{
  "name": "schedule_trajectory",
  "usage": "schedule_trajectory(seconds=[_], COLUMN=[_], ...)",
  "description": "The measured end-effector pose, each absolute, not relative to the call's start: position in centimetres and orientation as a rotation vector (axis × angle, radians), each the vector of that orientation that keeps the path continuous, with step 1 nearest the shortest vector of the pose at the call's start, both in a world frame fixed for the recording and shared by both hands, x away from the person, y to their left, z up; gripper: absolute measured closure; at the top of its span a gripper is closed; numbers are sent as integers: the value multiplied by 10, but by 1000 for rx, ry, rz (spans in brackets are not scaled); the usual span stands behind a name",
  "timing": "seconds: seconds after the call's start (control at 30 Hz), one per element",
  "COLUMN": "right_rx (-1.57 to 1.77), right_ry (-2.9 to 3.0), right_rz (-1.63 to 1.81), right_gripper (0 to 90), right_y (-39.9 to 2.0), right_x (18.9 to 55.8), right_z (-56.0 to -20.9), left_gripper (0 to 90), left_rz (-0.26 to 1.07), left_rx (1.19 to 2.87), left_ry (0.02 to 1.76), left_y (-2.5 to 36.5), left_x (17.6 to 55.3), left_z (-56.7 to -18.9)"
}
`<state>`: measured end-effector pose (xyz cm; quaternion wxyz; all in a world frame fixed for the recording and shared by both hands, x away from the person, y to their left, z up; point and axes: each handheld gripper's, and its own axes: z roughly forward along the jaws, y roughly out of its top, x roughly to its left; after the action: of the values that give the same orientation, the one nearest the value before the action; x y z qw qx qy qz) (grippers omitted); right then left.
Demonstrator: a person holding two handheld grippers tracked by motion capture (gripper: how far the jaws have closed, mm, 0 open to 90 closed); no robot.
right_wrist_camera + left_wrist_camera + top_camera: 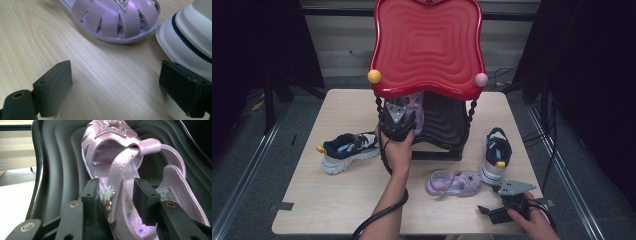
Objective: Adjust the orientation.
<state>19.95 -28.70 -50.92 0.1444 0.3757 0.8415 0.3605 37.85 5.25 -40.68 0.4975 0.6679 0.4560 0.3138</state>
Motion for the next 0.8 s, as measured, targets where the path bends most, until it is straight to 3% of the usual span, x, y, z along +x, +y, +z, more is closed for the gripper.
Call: schedule_trajectory(seconds=[0.8], right_rx=[1083], right_ry=[2425], right_rz=[1039], right_gripper=[106], right_y=[-287], right_x=[200], right_z=[-509], left_gripper=[518], left_rz=[745], left_rx=[1647], left_ry=[1016], left_y=[60], left_x=[350], left_z=[-387])
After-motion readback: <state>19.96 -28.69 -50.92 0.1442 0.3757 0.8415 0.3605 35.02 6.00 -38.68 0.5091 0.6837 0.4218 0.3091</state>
